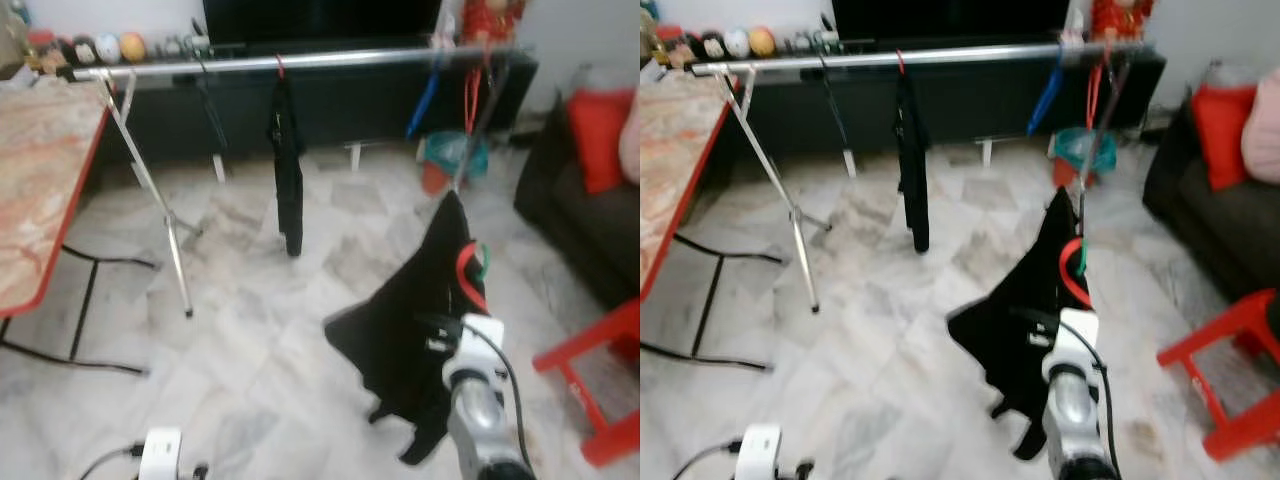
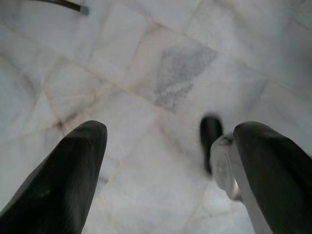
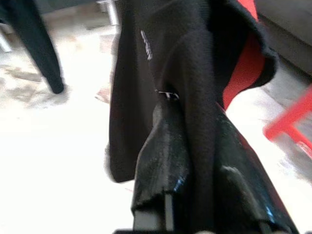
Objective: Hang hanger
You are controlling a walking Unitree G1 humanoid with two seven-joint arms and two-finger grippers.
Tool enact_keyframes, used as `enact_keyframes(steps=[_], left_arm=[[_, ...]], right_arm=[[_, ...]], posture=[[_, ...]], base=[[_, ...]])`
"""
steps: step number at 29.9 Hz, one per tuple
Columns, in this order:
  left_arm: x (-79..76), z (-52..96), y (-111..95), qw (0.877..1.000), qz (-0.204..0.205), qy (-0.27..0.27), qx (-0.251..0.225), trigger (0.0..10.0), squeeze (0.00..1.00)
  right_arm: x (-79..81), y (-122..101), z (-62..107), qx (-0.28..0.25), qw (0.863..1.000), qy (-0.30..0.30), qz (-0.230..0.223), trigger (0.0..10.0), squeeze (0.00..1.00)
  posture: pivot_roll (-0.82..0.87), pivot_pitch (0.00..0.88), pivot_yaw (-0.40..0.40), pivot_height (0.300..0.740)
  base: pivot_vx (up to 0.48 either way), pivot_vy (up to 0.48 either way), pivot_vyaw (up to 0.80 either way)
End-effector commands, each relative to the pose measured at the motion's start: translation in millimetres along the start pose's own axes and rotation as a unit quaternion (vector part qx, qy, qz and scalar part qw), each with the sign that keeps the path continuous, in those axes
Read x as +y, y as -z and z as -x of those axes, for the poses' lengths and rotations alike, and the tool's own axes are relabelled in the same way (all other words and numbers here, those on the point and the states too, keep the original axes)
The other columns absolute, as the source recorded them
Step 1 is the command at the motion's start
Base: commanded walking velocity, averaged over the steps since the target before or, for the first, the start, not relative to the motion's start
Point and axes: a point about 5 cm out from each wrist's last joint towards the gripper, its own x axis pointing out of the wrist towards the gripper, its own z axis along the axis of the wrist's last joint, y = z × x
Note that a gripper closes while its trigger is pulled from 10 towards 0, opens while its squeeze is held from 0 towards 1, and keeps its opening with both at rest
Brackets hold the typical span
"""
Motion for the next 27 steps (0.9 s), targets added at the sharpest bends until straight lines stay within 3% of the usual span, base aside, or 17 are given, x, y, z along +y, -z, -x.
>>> enact_keyframes(steps=[1, 9, 13, 17, 27], left_arm=[[2.4, 0.3, 1.2, 1.000, 0.003, -0.003, 0.004, 10.0, 0.00], [0.2, -0.1, 0.6, 1.000, 0.003, -0.001, 0.003, 10.0, 0.00], [0.1, 0.1, 0.9, 1.000, 0.004, -0.001, 0.003, 10.0, 0.00], [0.4, 0.2, 1.1, 1.000, 0.003, -0.001, 0.003, 10.0, 0.00], [1.1, 0.3, 2.1, 1.000, -0.002, -0.004, 0.007, 10.0, 0.00]], right_arm=[[4.2, -13.8, -5.2, -0.028, 1.000, -0.006, -0.004, 10.0, 0.00], [6.1, -14.7, -5.4, -0.032, 0.999, -0.013, 0.010, 10.0, 0.00], [8.5, -14.8, -4.8, -0.035, 0.999, -0.025, 0.012, 10.0, 0.00], [9.3, -14.7, -4.5, -0.034, 0.999, -0.026, 0.009, 10.0, 0.00], [7.6, -14.3, -5.1, -0.030, 0.999, -0.023, 0.005, 10.0, 0.00]], posture=[[-0.02, 0.000, 0.001, 0.740], [-0.01, 0.000, 0.000, 0.740], [-0.01, 0.000, -0.001, 0.740], [-0.01, 0.000, -0.002, 0.740], [-0.01, 0.000, -0.003, 0.740]], base=[[-0.352, 0.000, 0.00], [-0.348, 0.000, 0.00], [-0.333, 0.000, 0.70], [0.000, 0.000, 0.80], [0.000, 0.000, 0.00]])
